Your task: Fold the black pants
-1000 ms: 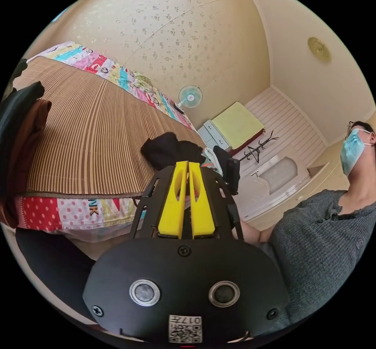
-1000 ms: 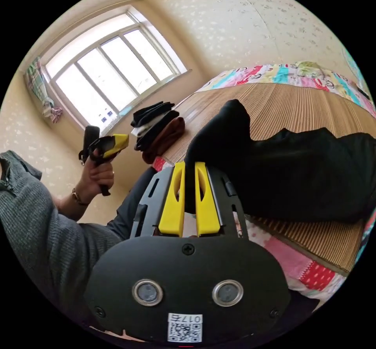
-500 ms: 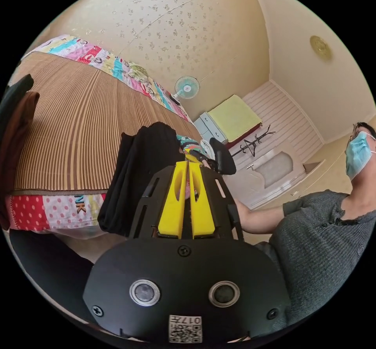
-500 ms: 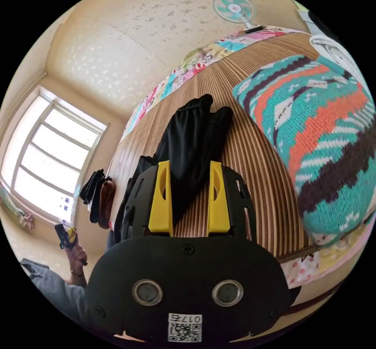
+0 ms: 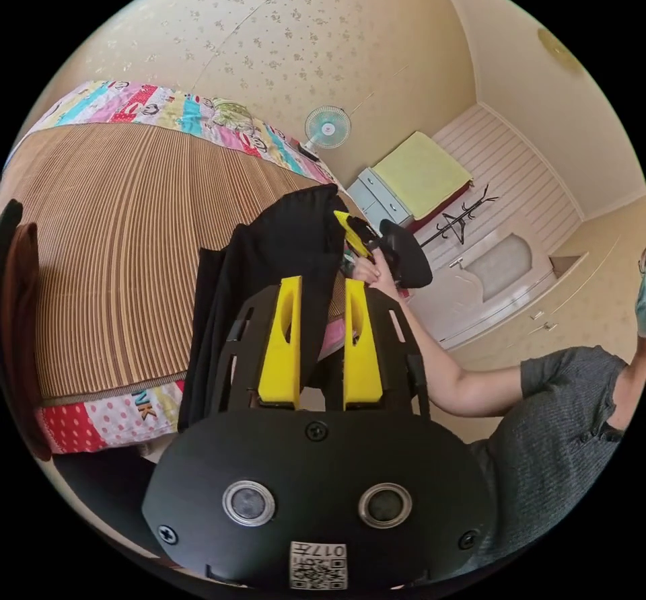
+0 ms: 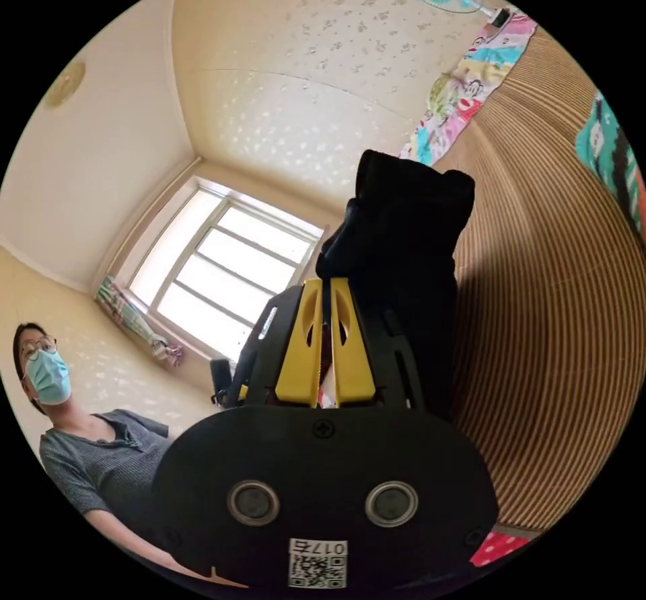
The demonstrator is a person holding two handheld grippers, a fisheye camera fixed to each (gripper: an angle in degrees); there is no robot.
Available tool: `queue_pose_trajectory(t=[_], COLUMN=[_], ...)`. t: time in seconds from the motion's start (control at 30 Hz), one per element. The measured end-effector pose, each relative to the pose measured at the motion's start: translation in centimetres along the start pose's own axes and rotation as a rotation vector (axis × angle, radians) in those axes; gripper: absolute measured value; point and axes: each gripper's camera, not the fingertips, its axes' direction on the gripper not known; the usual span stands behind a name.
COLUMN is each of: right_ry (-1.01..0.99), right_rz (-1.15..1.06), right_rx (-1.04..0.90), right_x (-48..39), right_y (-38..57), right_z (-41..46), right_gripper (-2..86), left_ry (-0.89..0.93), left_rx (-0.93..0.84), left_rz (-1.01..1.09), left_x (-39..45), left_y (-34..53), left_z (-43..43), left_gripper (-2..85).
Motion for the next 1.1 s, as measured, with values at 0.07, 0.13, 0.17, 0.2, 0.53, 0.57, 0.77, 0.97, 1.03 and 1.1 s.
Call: queue_pose_trajectory(t=[0.07, 0.13, 0.17, 0.2, 0.53, 0.57, 0.77, 0.97, 1.03, 1.1], right_ry=[-0.106, -0.150, -0.134, -0.101, -0.210, -0.233, -0.322, -0.221, -0.145, -0.112], right_rz=[-0.081, -0.149, -0.156, -0.168, -0.272, -0.306, -0.700, -0.896, -0.839, -0.663], right_rx=[-0.067, -0.153, -0.157, -0.143, 0.221, 0.239, 0.287, 0.452, 0.501, 0.517], right_x=[-4.0, -7.9, -8.8, -10.1, -20.1, -21.4, -38.3, -46.8, -46.4, -43.6], right_y=[1.7, 3.0, 3.1, 3.2, -0.4, -0.5, -2.4, -4.3, -7.8, -13.2], right_z=[1.0, 1.1, 0.7, -0.7, -16.4, -16.9, -18.5, -19.0, -17.8, -16.0], right_gripper=[2.7, 2.5, 2.5, 2.5, 2.2, 2.2, 2.3, 2.4, 2.3, 2.4], left_ry=[0.080, 0.231, 0.269, 0.230, 0.050, -0.024, -0.115, -0.074, -0.165, -0.247], left_rx=[0.076, 0.083, 0.092, 0.112, 0.414, 0.443, 0.652, 0.874, 0.894, 0.784], left_rz=[-0.002, -0.010, 0.004, 0.022, 0.196, 0.266, 0.591, 0.648, 0.640, 0.502], left_x=[-0.6, -0.6, 0.2, 1.4, 5.7, 7.0, 19.2, 25.7, 26.0, 23.1], left_y=[-1.2, -2.0, -2.0, -1.5, 3.0, 2.3, -2.1, -5.4, -8.2, -16.6], left_z=[0.4, 0.7, 0.3, -0.6, -19.9, -22.8, -34.3, -38.8, -37.6, -33.8], left_gripper=[15.7, 17.8, 17.9, 17.7, 4.0, 4.0, 4.0, 4.1, 4.2, 4.2])
